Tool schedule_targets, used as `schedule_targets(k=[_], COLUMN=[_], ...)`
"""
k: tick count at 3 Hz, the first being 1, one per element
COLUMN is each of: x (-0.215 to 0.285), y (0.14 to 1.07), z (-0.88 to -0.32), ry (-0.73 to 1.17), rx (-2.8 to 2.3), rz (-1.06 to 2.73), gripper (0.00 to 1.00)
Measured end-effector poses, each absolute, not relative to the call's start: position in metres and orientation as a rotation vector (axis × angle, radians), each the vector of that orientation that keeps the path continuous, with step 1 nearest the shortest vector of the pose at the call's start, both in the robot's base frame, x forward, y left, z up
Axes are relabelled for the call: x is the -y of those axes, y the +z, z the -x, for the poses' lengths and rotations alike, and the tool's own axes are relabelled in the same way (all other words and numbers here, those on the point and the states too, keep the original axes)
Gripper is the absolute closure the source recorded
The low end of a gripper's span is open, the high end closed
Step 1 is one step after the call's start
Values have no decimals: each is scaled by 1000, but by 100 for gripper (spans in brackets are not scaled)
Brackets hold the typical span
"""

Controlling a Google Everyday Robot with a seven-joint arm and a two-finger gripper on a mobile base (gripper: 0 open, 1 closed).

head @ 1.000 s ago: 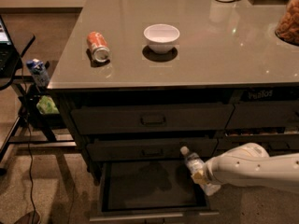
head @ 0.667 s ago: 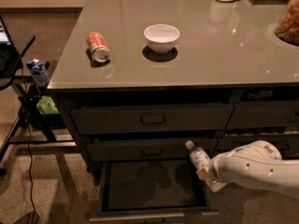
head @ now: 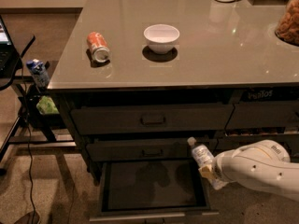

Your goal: Pick blue plastic bottle from bottom drawer and place on counter

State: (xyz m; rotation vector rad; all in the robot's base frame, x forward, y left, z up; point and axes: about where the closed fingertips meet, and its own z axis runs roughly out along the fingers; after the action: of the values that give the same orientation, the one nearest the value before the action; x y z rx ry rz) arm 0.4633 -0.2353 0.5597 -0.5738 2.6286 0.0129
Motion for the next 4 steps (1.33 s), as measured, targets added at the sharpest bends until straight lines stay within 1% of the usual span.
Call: schedule_targets(k=[3,4], x=[237,237], y=[683,694], z=[-456,-456], ry=[-89,-99], rx=[-2465,-2447], rz=[601,607], gripper=[100,100])
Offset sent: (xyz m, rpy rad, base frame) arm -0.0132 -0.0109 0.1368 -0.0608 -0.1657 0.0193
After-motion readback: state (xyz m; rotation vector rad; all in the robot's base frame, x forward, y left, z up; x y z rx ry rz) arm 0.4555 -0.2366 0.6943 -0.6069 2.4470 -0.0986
